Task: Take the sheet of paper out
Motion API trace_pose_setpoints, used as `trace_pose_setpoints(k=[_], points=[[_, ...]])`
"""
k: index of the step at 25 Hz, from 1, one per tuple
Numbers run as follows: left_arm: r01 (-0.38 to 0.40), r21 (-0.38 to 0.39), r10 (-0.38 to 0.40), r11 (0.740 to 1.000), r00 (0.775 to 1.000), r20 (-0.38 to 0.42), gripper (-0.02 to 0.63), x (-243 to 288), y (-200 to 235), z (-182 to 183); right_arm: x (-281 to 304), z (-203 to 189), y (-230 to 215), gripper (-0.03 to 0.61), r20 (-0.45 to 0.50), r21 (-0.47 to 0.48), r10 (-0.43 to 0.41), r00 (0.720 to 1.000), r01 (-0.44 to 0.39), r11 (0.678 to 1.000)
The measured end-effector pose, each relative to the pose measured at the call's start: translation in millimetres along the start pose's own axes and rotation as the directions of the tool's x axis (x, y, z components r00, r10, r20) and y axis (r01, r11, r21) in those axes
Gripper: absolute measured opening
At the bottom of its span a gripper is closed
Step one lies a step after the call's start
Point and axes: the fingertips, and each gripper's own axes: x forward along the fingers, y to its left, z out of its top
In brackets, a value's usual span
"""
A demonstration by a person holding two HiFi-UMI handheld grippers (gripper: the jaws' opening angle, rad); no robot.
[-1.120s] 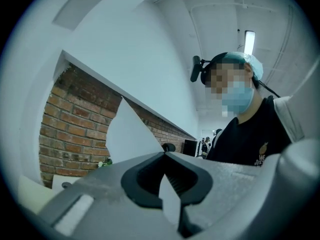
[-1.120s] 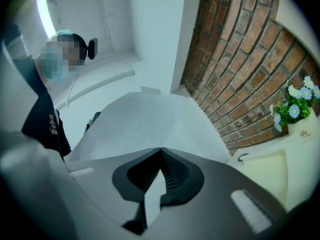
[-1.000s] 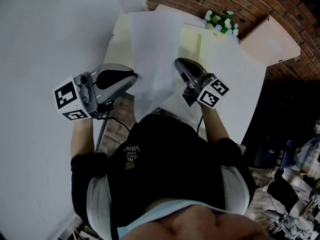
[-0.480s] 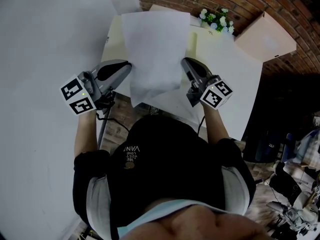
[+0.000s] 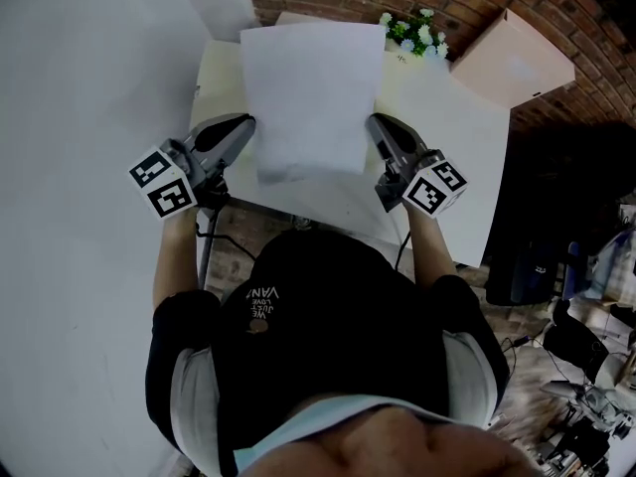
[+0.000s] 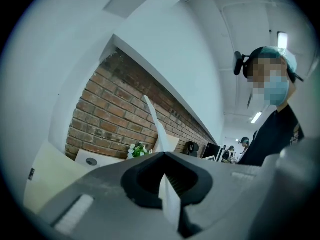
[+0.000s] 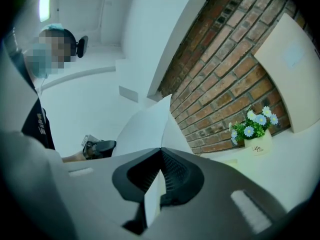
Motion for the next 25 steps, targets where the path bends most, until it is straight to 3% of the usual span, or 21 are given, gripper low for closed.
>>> trace_pose_setpoints(k=[11, 25], points=[[0.055, -0.035, -0.056, 0.998, 0.998, -0.03, 0.0, 34.6, 24.3, -6.4, -19.1, 9.9, -18.7, 0.0, 0.049, -0.005, -0.115, 0.992, 0.115, 0.993], [0.161, -0.059, -0.165, 0.985, 0.983, -0.075, 0.0, 84.6, 35.8, -17.7, -56.8, 13.0, -36.2, 0.0, 0.105, 0.011, -0.265, 0.958, 0.266, 0.964]])
